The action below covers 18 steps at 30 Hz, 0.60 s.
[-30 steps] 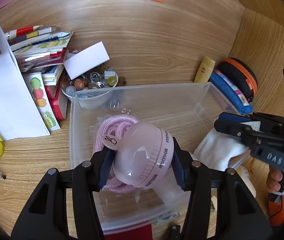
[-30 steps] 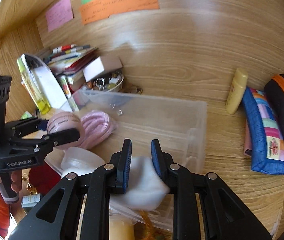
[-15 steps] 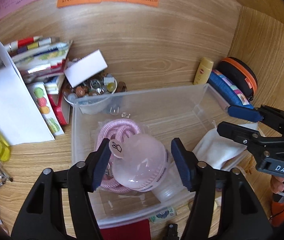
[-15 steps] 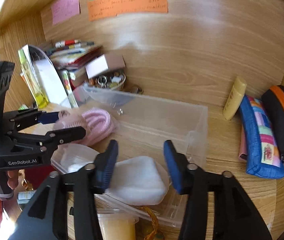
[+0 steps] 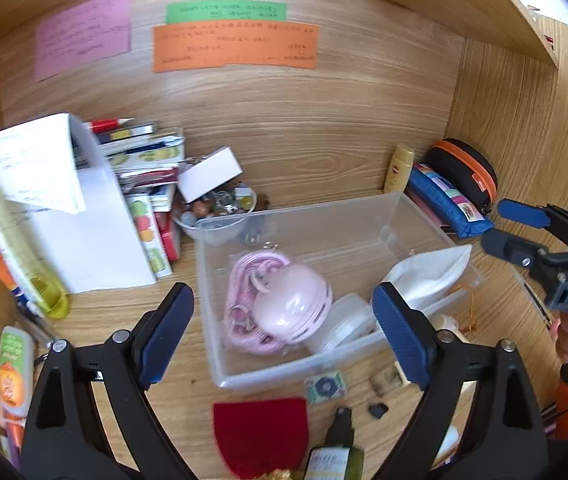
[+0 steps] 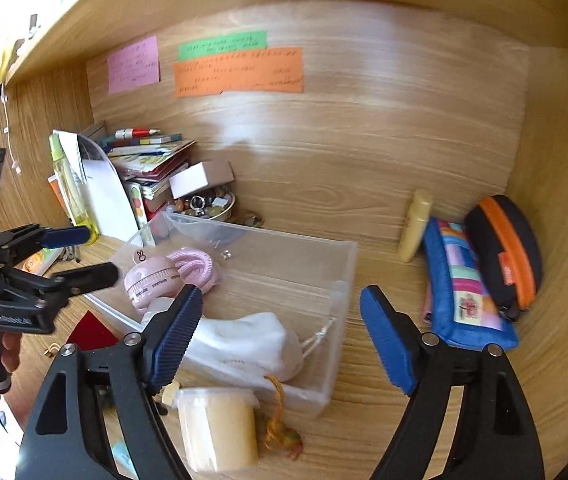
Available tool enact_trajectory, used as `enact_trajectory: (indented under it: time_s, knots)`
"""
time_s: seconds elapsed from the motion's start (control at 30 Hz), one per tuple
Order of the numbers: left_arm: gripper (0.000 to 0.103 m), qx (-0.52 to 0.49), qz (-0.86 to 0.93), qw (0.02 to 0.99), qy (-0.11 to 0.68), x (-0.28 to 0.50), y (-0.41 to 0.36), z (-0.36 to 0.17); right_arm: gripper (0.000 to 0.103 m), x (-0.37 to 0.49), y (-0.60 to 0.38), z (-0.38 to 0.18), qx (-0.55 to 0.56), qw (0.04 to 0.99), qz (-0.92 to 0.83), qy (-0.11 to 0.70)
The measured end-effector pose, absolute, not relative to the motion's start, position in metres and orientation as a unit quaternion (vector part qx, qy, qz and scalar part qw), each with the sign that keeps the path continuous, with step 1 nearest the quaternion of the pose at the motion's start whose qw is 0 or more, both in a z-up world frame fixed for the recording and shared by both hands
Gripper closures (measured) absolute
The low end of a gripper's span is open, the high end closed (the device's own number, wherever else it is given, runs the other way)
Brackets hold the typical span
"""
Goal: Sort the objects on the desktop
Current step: 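Open the left tool to drop the pink gadget in the bin while the right releases the pouch, then grasp the green bead on the orange cord with the right tool while the left grasps the red velvet pouch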
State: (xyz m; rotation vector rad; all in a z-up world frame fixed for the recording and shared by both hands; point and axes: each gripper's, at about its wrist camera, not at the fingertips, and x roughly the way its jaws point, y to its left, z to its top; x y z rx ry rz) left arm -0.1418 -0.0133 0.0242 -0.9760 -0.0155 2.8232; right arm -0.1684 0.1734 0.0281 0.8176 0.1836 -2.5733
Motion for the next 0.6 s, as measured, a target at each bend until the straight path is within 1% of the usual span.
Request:
enact_trajectory:
  time_s: [0.1,0.3,0.6]
  knots:
    - [0.009,-0.327,0.943,0.066,-0.006,-0.131,-0.023,0.022,0.022,-0.16,0.182,0.029,0.293,0.209,-0.931,0.06]
    - [0.009,-0.349,0.936,0.044,-0.018,-0.116,-0.043,0.002,0.021,-0.146,0.198,0.022,0.304,0.199,-0.93,0.051]
    - [0.009,-0.401,0.915,0.026,-0.037,-0.103,-0.064,-0.041,0.021,-0.132,0.218,-0.008,0.337,0.181,-0.922,0.057]
